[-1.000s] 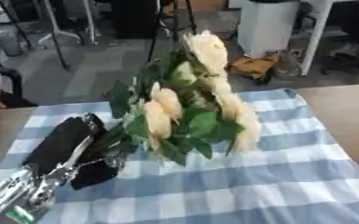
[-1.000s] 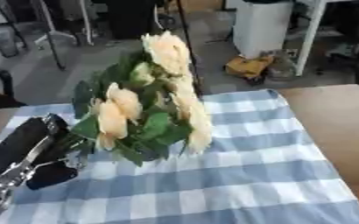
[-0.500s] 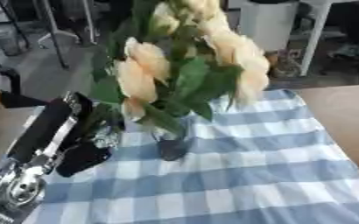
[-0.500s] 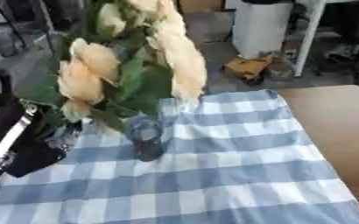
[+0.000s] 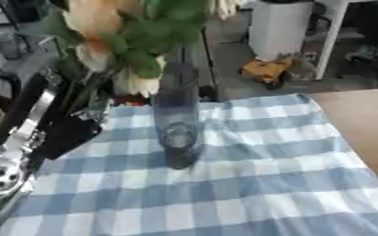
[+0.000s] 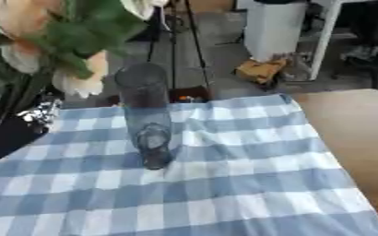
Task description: Arrange flowers into the vase.
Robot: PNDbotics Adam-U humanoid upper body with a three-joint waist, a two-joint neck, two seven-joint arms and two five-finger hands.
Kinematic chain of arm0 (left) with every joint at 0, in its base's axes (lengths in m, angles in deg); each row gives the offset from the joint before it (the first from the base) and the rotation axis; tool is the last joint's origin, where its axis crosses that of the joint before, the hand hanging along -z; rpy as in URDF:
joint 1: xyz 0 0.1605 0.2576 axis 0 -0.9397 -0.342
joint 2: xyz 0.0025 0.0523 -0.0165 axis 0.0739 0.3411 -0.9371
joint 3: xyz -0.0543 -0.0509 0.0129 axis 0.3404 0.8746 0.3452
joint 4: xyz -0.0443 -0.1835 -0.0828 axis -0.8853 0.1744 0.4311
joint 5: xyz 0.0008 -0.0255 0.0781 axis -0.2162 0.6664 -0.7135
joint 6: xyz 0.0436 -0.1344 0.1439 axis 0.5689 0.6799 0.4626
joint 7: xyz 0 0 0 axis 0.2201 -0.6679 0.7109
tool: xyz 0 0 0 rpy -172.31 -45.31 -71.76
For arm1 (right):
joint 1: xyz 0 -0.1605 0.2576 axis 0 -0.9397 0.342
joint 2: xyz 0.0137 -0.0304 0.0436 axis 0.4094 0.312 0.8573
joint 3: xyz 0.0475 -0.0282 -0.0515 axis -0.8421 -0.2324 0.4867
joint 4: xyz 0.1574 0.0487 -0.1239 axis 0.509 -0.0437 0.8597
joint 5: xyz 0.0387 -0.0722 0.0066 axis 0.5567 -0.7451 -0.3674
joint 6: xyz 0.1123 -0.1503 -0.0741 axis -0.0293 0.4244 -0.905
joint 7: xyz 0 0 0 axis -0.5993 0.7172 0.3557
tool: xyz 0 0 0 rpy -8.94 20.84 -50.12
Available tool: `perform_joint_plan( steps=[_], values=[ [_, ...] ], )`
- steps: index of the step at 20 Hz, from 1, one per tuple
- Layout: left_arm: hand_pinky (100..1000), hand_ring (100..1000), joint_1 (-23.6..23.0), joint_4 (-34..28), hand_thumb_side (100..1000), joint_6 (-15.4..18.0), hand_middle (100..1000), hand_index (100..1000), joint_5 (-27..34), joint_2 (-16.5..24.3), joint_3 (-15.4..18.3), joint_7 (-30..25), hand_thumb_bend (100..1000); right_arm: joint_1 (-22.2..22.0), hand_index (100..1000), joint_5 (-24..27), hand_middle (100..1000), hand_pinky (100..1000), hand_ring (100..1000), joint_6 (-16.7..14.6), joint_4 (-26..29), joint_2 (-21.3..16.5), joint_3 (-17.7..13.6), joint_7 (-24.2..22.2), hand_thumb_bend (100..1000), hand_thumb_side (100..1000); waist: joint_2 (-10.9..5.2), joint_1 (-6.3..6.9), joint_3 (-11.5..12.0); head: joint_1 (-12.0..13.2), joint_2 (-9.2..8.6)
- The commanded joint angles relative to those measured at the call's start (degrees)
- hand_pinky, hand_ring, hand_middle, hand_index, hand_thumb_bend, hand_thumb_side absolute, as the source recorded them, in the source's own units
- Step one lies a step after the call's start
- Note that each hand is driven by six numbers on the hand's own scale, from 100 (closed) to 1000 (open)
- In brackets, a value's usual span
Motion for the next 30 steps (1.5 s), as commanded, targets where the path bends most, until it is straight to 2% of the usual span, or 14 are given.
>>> perform_joint_plan(
  steps=[1,8,15,21,30],
  values=[
    [100,100,2.08,0.02,627,-0.31,100,100,4.16,-0.06,1.83,1.39,100,0.61,852,0.38,712,801,783,0.06,0.88,-0.9,-0.31,0.14,100,931,-1.22,-0.16,-0.13,0.29,-0.28],
    [100,100,5.03,1.06,622,0.14,100,100,10.68,-1.82,3.75,4.1,100,0.44,849,0.37,709,801,782,0.28,0.88,-0.95,-0.3,0.28,100,928,-1.3,0.04,-0.46,0.52,-0.52],
    [100,100,9.54,3.56,614,1.21,100,100,14.21,-3.52,5.43,6.12,100,0.41,849,0.59,708,801,782,0.27,0.88,-1.15,-0.11,0.35,100,926,-1.53,0.25,-0.7,0.61,0.17],
    [100,100,12.76,5.56,608,3.43,100,100,15.49,-5.2,7.71,10.36,100,0.34,849,0.91,706,801,782,0.22,0.88,-1.27,0.0,0.28,100,926,-1.48,0.54,-1.25,0.82,0.49],
    [100,100,16.36,9.18,610,8.77,100,100,20.34,-6.56,10.09,18.43,100,0.28,849,1.12,705,801,782,0.18,0.88,-1.6,0.07,0.12,100,925,-1.35,1.09,-2.39,1.25,0.86]
  ],
)
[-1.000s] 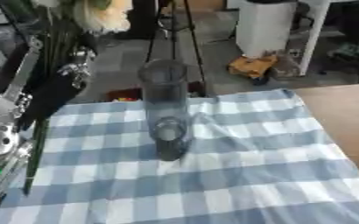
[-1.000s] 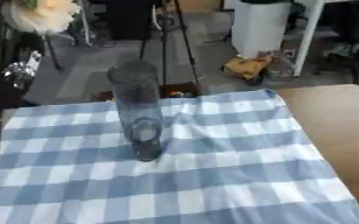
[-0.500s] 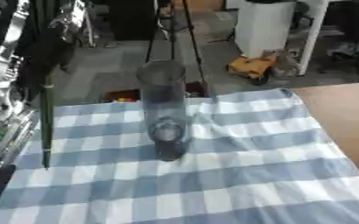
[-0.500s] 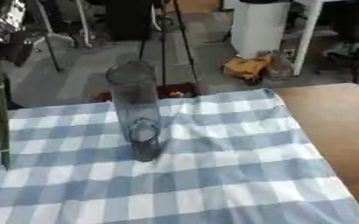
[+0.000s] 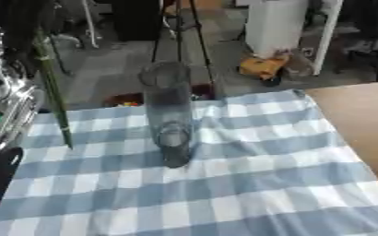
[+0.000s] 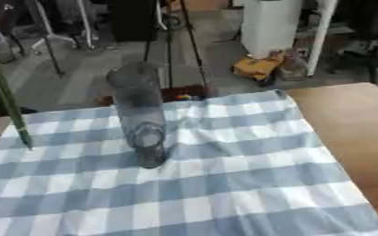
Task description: Arrange flowers into the vase.
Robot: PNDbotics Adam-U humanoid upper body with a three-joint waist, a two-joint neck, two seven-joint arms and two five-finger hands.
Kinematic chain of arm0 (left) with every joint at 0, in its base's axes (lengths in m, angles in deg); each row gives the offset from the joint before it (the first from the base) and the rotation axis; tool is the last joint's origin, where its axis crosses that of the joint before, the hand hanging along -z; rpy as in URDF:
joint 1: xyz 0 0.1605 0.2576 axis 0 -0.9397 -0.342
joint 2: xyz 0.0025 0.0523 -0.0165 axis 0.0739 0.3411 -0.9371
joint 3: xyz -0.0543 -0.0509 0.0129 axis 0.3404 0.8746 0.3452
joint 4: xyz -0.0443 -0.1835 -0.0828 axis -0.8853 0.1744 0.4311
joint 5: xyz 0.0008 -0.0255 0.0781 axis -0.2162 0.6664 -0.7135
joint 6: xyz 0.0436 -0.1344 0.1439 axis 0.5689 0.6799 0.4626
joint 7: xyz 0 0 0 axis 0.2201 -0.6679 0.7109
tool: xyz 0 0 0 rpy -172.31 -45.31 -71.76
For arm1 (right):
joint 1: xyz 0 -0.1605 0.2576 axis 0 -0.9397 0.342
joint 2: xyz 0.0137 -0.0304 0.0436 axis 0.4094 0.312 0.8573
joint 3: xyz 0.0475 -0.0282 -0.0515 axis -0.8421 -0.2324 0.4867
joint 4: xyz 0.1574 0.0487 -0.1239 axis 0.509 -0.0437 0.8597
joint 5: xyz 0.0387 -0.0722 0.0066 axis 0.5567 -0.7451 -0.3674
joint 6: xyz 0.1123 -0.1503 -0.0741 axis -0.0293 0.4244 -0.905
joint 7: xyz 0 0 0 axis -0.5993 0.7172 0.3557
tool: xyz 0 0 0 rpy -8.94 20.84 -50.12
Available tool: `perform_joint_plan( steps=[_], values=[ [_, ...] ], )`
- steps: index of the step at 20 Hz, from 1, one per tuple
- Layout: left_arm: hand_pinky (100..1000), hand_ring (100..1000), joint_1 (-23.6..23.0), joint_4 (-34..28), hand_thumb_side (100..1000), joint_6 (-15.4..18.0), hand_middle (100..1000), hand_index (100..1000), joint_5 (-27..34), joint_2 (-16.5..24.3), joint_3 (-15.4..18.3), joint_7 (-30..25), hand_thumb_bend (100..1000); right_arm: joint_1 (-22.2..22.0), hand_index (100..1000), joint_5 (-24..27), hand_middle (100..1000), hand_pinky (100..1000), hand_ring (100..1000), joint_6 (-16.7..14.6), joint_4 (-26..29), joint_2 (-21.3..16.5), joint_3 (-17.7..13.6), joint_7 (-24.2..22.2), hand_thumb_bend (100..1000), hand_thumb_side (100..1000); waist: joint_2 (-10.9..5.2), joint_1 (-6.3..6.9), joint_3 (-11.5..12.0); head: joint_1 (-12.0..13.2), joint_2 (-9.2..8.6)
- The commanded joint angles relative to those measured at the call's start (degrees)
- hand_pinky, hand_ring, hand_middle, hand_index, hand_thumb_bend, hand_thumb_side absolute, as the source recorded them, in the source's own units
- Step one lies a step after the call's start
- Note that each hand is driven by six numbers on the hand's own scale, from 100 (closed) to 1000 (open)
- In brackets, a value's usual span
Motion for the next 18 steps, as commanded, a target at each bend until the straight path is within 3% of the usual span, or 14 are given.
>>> perform_joint_plan(
  steps=[1,12,18],
  values=[
    [100,100,2.84,0.65,610,1.91,100,100,1.41,0.22,1.6,2.32,100,0.38,849,0.28,705,801,782,-0.08,0.88,-1.6,-0.25,-0.12,100,925,-1.06,0.03,-0.33,0.38,0.36],
    [100,100,8.23,4.74,608,6.8,100,100,4.05,-1.52,2.94,6.4,100,1.02,833,0.94,697,796,778,-1.01,0.88,-1.76,0.38,-0.07,100,925,-1.58,1.0,-2.7,1.25,0.99],
    [100,100,10.26,5.33,606,8.52,100,100,4.91,-2.23,3.51,7.78,100,3.09,819,2.59,704,791,801,-7.61,0.88,-3.83,1.45,4.94,100,989,-1.18,1.37,-3.24,1.99,1.05]
  ],
)
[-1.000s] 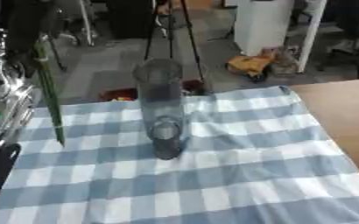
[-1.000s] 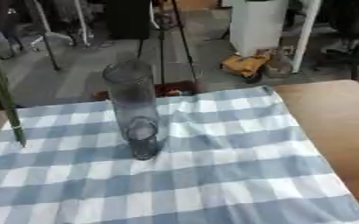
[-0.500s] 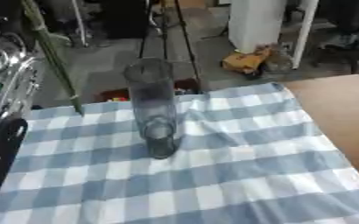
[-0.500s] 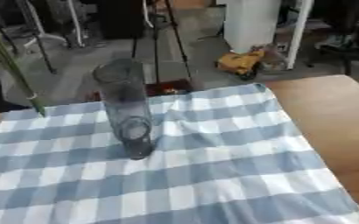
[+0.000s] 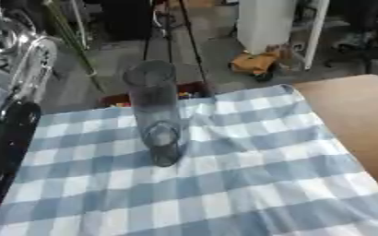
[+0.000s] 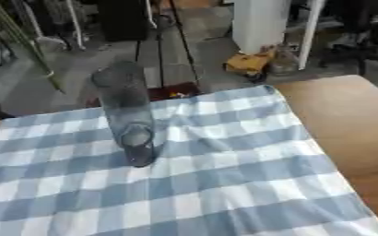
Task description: Arrange flowers into the vase.
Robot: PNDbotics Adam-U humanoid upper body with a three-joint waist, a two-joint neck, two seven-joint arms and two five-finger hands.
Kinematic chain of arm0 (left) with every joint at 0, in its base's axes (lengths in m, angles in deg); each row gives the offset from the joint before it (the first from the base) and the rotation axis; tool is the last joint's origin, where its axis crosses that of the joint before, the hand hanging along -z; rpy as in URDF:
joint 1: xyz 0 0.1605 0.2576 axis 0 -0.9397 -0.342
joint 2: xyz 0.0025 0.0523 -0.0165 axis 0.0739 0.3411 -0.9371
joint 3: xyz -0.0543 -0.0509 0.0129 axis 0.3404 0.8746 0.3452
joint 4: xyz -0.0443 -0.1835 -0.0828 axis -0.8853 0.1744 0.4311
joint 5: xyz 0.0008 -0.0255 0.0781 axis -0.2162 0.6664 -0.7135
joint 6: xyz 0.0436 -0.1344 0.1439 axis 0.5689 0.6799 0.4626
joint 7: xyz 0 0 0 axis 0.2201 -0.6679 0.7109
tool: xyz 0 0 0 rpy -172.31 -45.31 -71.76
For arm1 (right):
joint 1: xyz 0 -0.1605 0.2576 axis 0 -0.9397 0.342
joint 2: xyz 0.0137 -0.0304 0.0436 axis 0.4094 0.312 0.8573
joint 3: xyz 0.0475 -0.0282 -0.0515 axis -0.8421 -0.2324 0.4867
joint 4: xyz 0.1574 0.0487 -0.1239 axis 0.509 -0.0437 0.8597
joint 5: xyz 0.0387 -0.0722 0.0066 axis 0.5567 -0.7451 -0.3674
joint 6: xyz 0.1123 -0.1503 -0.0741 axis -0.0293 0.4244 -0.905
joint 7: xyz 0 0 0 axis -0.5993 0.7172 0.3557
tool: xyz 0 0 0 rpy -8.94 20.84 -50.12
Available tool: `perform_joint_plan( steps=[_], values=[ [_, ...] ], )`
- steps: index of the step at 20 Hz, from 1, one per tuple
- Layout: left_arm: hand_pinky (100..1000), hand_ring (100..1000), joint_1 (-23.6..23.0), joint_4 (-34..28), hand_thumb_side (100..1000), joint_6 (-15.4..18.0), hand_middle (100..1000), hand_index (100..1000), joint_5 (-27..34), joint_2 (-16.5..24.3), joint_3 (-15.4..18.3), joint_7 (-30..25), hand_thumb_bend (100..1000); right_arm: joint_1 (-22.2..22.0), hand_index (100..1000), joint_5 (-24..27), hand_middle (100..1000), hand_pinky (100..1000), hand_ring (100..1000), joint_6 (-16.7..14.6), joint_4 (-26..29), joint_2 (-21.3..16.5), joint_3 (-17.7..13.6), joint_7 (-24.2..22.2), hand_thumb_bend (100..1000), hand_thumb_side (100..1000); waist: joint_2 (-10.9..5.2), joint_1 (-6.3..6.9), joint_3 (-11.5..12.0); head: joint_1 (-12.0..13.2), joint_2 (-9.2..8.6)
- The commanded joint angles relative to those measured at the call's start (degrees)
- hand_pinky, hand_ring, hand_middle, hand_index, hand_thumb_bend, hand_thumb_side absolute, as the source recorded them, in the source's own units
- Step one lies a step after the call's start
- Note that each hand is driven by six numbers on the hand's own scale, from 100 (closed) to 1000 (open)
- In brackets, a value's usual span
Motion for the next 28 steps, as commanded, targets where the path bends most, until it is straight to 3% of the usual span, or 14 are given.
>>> perform_joint_plan(
  steps=[1,4,14,28],
  values=[
    [100,100,2.26,-0.34,606,0.92,100,100,0.33,0.27,0.99,0.58,100,1.64,818,1.19,703,790,800,-3.9,0.88,-3.05,0.56,3.02,100,985,-0.8,-0.18,-0.15,0.53,0.45],
    [100,100,3.34,-0.42,602,1.18,100,100,-0.4,0.25,1.14,0.72,100,2.12,815,1.32,696,788,796,-5.44,0.88,-3.64,1.15,4.62,100,983,-0.67,0.06,-0.15,0.68,0.47],
    [100,100,6.39,1.63,600,0.34,100,100,-1.06,-1.0,1.97,2.87,100,1.78,815,1.69,688,790,786,-4.48,0.88,-4.18,1.83,5.54,100,977,-1.24,0.49,-0.69,0.96,1.04],
    [100,100,7.68,7.84,607,5.72,100,100,-2.86,-3.98,2.72,5.72,100,3.32,814,2.58,684,790,784,-5.17,0.88,-5.13,2.24,5.9,100,979,0.81,1.32,-2.76,2.6,-1.6]
  ],
)
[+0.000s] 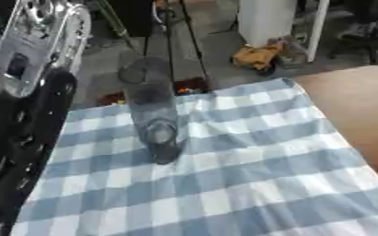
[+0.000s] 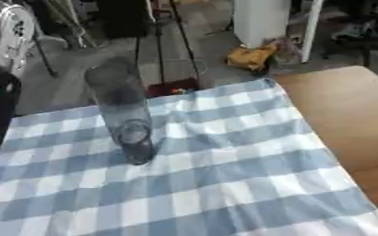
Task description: Arrange flowers into the vase.
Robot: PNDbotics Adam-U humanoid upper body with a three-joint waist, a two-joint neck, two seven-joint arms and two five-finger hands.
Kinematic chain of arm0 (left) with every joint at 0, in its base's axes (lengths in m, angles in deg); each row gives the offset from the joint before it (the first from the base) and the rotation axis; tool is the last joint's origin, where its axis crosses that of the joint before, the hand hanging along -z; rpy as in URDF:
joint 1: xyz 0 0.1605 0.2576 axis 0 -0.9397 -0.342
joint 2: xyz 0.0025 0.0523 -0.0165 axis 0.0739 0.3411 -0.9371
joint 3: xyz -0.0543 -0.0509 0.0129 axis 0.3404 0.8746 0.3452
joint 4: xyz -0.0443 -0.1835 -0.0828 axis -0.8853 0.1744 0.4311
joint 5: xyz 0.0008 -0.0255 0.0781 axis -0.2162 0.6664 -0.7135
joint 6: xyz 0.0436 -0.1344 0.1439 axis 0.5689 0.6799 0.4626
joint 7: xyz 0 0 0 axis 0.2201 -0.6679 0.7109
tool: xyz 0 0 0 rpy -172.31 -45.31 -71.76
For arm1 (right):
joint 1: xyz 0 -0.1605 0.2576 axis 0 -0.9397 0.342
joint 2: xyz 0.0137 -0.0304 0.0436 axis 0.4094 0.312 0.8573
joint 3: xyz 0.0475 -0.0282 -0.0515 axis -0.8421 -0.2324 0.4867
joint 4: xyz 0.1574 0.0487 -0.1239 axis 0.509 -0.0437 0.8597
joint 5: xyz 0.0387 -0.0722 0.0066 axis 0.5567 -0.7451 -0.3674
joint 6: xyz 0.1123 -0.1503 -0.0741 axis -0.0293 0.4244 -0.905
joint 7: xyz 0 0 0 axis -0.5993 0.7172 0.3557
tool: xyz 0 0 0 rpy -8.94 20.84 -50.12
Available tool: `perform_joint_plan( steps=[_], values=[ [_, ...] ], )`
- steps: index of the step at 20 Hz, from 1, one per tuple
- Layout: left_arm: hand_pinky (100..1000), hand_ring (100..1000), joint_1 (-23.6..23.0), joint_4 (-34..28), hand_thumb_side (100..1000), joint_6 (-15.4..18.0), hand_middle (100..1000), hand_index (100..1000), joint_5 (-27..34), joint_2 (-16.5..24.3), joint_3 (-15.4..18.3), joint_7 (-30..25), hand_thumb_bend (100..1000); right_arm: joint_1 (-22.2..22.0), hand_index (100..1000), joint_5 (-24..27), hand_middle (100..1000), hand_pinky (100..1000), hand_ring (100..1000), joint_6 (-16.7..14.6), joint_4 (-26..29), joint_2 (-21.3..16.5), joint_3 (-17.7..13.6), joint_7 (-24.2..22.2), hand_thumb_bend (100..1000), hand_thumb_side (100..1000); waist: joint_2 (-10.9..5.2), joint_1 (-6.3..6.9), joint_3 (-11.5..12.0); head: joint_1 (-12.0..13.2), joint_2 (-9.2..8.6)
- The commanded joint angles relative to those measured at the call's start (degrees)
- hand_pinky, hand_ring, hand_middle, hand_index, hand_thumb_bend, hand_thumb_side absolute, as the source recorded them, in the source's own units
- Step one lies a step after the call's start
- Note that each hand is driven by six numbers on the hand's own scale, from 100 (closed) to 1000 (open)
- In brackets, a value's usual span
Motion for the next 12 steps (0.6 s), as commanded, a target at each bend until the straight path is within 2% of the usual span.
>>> perform_joint_plan(
  steps=[1,4,5,6,12],
  values=[
    [100,100,1.82,0.98,606,1.27,100,100,-1.0,0.44,0.72,0.38,100,1.02,814,0.35,683,789,784,-0.15,0.88,-2.06,-0.19,0.2,100,979,-0.67,-0.33,-0.27,0.42,-1.06],
    [100,100,2.02,2.16,605,1.67,100,100,-1.92,0.39,0.83,0.7,100,1.04,814,0.32,682,790,784,-0.1,0.88,-2.14,-0.29,0.35,100,979,-0.26,-0.17,-0.51,0.57,-1.46],
    [100,100,2.06,2.41,577,1.72,100,100,-2.12,0.36,0.86,0.82,100,1.05,814,0.31,682,790,784,-0.06,0.88,-2.14,-0.32,0.4,100,968,-0.11,-0.11,-0.57,0.6,-1.6],
    [100,100,2.1,2.63,604,1.76,100,100,-2.32,0.34,0.87,0.94,100,1.09,814,0.3,681,790,784,-0.05,0.88,-2.13,-0.32,0.44,100,980,0.03,-0.06,-0.64,0.64,-1.74],
    [100,100,2.11,3.76,604,1.86,100,100,-2.91,0.16,0.9,1.4,100,1.16,814,0.23,680,791,785,0.05,0.88,-2.19,-0.45,0.76,100,980,0.68,0.19,-1.02,0.8,-2.09]
  ],
)
